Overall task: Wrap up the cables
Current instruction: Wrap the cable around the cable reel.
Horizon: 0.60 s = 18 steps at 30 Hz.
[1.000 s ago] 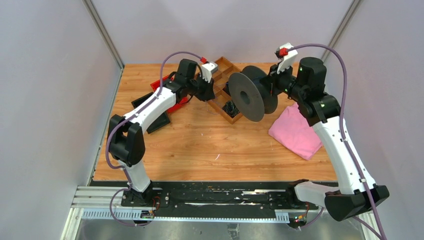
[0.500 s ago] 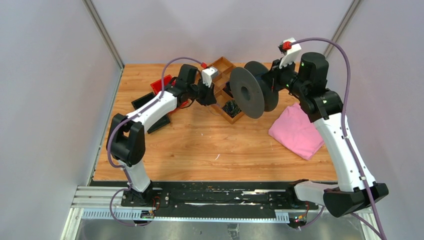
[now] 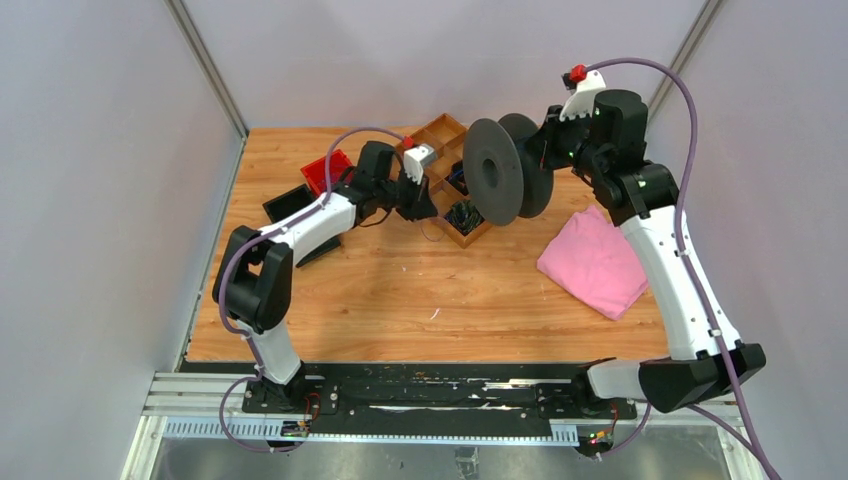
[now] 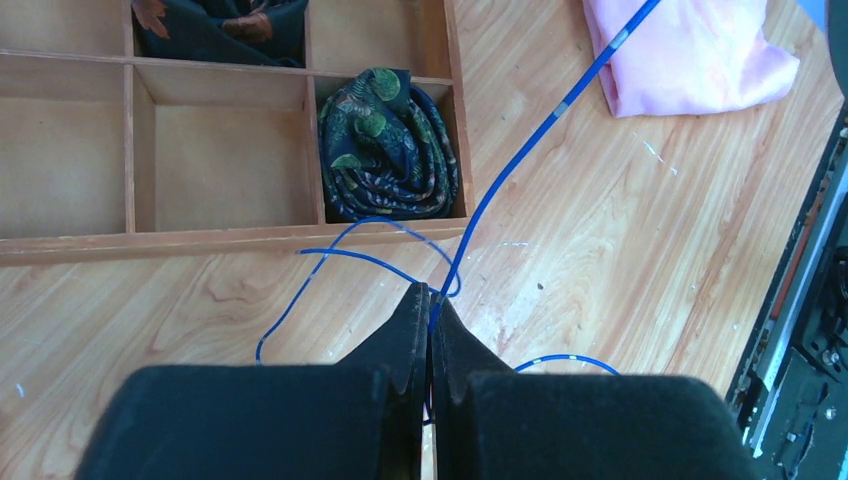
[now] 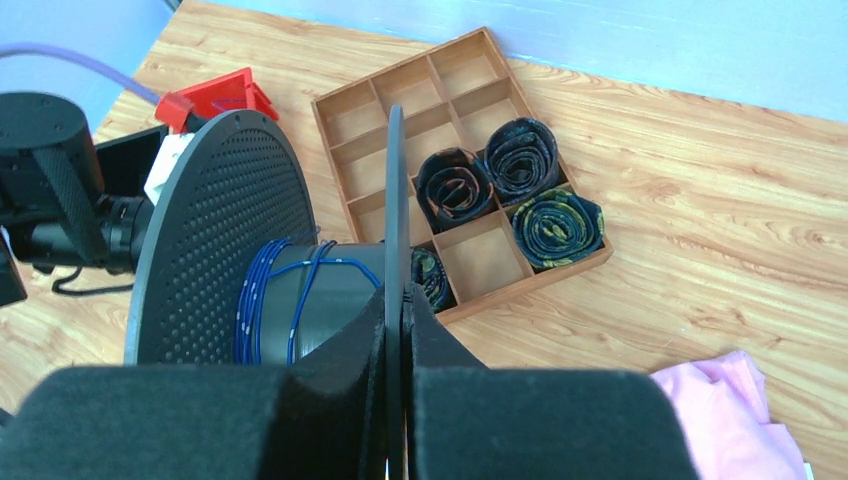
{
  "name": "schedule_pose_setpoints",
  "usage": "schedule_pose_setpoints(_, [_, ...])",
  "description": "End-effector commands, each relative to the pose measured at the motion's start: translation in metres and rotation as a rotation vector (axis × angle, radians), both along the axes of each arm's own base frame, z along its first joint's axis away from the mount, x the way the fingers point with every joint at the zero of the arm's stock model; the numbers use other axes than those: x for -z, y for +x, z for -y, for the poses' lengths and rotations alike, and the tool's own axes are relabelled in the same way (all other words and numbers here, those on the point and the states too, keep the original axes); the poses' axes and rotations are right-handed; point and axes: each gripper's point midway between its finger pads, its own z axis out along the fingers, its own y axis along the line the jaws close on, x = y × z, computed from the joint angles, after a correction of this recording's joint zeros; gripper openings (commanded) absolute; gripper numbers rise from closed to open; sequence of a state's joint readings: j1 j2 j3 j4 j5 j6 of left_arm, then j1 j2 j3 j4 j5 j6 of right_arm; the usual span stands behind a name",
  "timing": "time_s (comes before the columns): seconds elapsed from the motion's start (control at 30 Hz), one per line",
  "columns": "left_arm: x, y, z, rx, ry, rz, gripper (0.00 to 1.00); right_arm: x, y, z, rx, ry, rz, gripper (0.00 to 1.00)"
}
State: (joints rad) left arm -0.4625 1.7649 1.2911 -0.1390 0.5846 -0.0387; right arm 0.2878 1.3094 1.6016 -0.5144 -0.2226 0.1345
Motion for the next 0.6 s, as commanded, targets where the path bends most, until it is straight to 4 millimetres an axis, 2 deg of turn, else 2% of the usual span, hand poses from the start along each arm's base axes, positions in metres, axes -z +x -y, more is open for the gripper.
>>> schedule_pose_setpoints(0.0, [-0.004,-0.008,0.012,0.034,-0.029,0.038,0.01,-0.039,0.009,0.016,0.115,0.076,0.072,0.01])
schedule_pose_setpoints(0.37, [0.007,-0.038,0.043,0.104,-0.014,0.07,0.0,-0.029,0.027,0.044,0.308,0.042,0.042,0.01])
schedule_pose_setpoints(0.57, [0.003,-0.051,0.063,0.136,-0.012,0.095,0.01,-0.011,0.033,0.043,0.331,0.062,-0.007,0.01])
